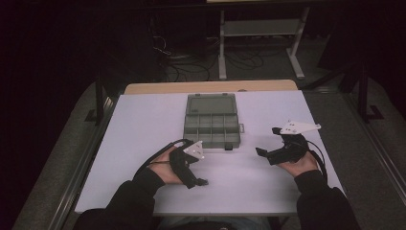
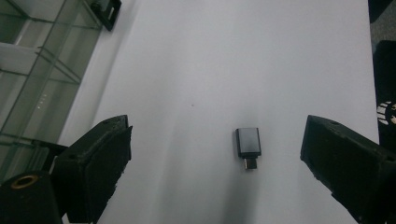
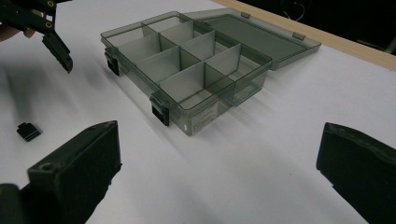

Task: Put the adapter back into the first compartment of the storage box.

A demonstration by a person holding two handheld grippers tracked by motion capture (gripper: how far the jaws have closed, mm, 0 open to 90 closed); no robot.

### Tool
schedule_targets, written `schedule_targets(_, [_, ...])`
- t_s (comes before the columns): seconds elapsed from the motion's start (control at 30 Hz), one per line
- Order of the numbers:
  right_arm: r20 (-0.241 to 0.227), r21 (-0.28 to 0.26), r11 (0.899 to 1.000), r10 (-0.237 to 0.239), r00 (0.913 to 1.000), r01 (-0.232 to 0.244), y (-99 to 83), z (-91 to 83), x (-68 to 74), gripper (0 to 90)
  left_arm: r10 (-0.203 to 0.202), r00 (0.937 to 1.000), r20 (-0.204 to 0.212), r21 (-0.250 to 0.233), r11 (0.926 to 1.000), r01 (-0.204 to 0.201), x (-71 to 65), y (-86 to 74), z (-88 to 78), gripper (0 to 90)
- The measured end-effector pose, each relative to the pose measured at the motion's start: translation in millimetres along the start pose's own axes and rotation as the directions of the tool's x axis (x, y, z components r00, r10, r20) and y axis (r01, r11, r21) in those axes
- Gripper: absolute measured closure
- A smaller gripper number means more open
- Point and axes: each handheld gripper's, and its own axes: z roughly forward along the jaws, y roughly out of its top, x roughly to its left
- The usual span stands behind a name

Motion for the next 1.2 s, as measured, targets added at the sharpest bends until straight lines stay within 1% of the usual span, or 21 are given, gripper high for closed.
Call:
schedule_targets(0.07, [0.0, 0.001, 1.0, -0.002, 1.0, 0.002, 0.0, 0.1, 0.0, 0.0, 0.001, 1.0, 0.007, 0.005, 1.0, -0.001, -0.7, 0.3, 1.4, 9.1])
schedule_targets(0.13, [0.0, 0.002, 1.0, -0.002, 1.0, 0.002, -0.1, 0.3, 0.0, 0.0, 0.004, 0.9999, 0.013, 0.007, 1.0, -0.004, -1.3, 0.6, 2.4, 11.8])
schedule_targets(0.3, [-0.001, 0.005, 1.0, -0.005, 1.0, 0.005, -0.2, 0.7, -0.1, 0.0, 0.021, 0.9994, 0.027, 0.017, 0.9996, -0.022, -4.9, 2.1, 5.9, 14.3])
schedule_targets(0.33, [-0.001, 0.005, 1.0, -0.005, 1.0, 0.005, -0.2, 0.7, -0.1, 0.0, 0.021, 0.9994, 0.027, 0.017, 0.9996, -0.022, -4.9, 2.1, 5.9, 14.6])
schedule_targets(0.5, [-0.001, 0.008, 1.0, -0.006, 1.0, 0.006, -0.2, 0.8, 0.0, 0.0, 0.032, 0.9988, 0.036, 0.047, 0.9983, -0.034, -7.2, 2.6, 11.3, 15.8])
schedule_targets(0.67, [-0.003, 0.01, 1.0, -0.005, 1.0, 0.005, -0.3, 1.0, 0.1, 0.0, 0.043, 0.9984, 0.037, 0.056, 0.9974, -0.045, -8.6, 2.7, 13.1, 18.8])
schedule_targets(0.8, [-0.003, 0.011, 1.0, -0.005, 1.0, 0.005, -0.3, 1.2, 0.1, 0.0, 0.051, 0.9979, 0.039, 0.067, 0.9963, -0.054, -10.1, 2.9, 15.0, 23.1])
schedule_targets(0.83, [-0.004, 0.011, 1.0, -0.006, 1.0, 0.006, -0.3, 1.2, 0.2, 0.0, 0.053, 0.9976, 0.044, 0.07, 0.996, -0.056, -10.3, 3.0, 15.5, 23.1])
schedule_targets(0.9, [-0.004, 0.011, 1.0, -0.007, 1.0, 0.007, -0.3, 1.4, 0.2, 0.0, 0.057, 0.9974, 0.045, 0.072, 0.9956, -0.06, -10.8, 3.1, 16.2, 25.4])
schedule_targets(0.93, [-0.005, 0.012, 1.0, -0.007, 1.0, 0.007, -0.3, 1.5, 0.2, 0.0, 0.066, 0.997, 0.041, 0.074, 0.9949, -0.069, -11.3, 3.1, 16.5, 28.1])
schedule_targets(1.07, [-0.007, 0.014, 1.0, -0.007, 0.9999, 0.007, -0.4, 1.8, 0.2, 0.0, 0.076, 0.9963, 0.041, 0.082, 0.9935, -0.079, -12.0, 3.0, 16.8, 34.4])
schedule_targets(1.1, [-0.007, 0.014, 1.0, -0.007, 0.9999, 0.007, -0.4, 1.9, 0.3, 0.0, 0.077, 0.9961, 0.044, 0.086, 0.993, -0.081, -12.2, 2.6, 17.2, 34.4])
schedule_targets(1.13, [-0.007, 0.015, 1.0, -0.008, 0.9999, 0.008, -0.4, 1.9, 0.3, 0.0, 0.077, 0.9961, 0.043, 0.089, 0.9928, -0.081, -12.2, 2.3, 17.6, 37.0])
schedule_targets(1.17, [-0.007, 0.015, 1.0, -0.008, 0.9999, 0.008, -0.4, 1.9, 0.3, 0.0, 0.08, 0.996, 0.039, 0.095, 0.992, -0.083, -12.2, 1.9, 17.9, 41.6])
schedule_targets(1.2, [-0.007, 0.014, 1.0, -0.009, 0.9999, 0.009, -0.4, 1.8, 0.3, 0.0, 0.081, 0.996, 0.038, 0.097, 0.9916, -0.085, -12.3, 1.6, 18.1, 43.6])
